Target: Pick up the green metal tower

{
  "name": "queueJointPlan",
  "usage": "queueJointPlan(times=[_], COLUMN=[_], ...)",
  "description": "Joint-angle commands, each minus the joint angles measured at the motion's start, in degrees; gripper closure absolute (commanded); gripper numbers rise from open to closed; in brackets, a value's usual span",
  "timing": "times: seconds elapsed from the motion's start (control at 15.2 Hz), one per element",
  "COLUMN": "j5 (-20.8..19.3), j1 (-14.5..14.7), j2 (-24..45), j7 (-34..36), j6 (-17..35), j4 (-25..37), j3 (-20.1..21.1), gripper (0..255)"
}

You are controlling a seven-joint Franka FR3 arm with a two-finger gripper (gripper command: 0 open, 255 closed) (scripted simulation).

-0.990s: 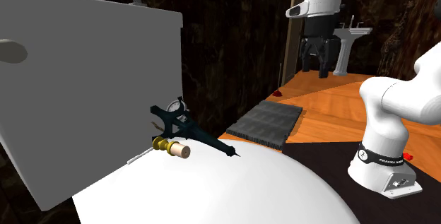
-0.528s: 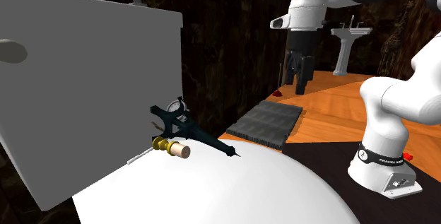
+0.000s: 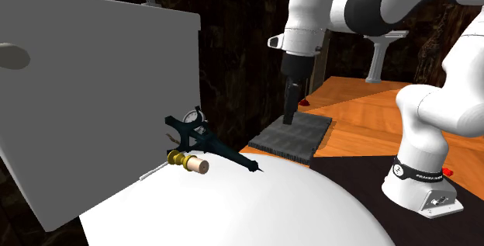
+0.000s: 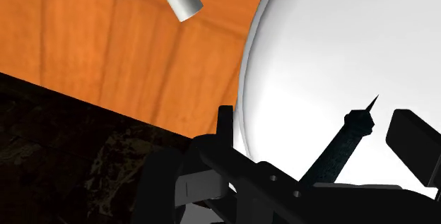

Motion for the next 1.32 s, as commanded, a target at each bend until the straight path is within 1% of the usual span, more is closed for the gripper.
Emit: queueJointPlan(times=[0.0,0.26,0.46,0.66,0.86,1.25], j5=[-1.54,-5.92,-10.00,-14.34,-18.17,-19.78], j1=[-0.85,-2.21,-2.78,-2.70,-2.03,-1.79], j2=[3.84,12.06,18.33,24.61,30.44,32.33], j7=[3.55,11.18,17.11,22.89,27.84,29.56], j6=[3.07,7.74,10.12,11.54,12.08,15.92], j4=[1.90,7.12,11.93,17.50,23.38,21.18], j3=[1.09,2.92,3.63,3.57,2.81,2.31], gripper=[0,0,0,0,0,0])
